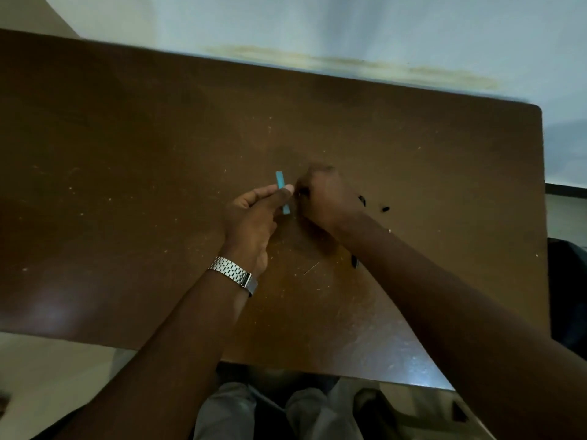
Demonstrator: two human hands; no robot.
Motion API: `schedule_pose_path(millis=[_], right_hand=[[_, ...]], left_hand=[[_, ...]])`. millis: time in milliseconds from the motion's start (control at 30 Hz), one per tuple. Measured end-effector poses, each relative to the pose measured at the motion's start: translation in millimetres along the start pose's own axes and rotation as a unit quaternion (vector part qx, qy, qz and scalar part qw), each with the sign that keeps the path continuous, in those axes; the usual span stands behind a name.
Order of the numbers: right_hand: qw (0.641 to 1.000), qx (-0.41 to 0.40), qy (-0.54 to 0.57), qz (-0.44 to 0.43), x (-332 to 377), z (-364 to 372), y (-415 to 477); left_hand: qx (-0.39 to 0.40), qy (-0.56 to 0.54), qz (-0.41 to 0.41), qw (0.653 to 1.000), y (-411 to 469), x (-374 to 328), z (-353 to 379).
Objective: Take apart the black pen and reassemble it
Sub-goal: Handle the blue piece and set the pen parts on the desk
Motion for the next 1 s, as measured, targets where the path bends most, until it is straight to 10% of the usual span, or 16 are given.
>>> schedule_pose_path(millis=[333, 400, 500, 667, 1000], right_hand=[[0.989, -0.093, 0.107, 0.029, -3.4, -10.5, -16.8], [0.933, -0.195, 0.277, 0.123, -12.2, -13.0, -33.2], [0.757, -0.159, 0.573, 0.271, -7.3, 14.5, -52.6], [0.564, -0.098, 0.783, 0.243, 14.1, 44.8, -66.0], [0.547, -0.079, 0.798, 0.239, 9.6, 45.7, -72.1]], left_hand=[[0.005, -0.022, -0.004, 1.0, 2.4, 1.5, 0.8], [0.017, -0.036, -0.004, 0.999, 0.1, 1.3, 4.5], [0.027, -0.035, 0.015, 0.999, -1.3, -0.2, 10.6], [0.071, -0.021, 0.05, 0.996, -2.4, 1.0, 16.6], [0.075, -0.012, 0.066, 0.995, -2.9, 3.5, 15.0]])
Point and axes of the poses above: each hand's wrist, its own y-axis towards the middle knuckle, its own z-axis out of the palm, x = y × z, the point moved 5 cm from there along y, towards the middle knuckle, and after that the axes turned 8 degrees about -z, right-handed, at the moved point
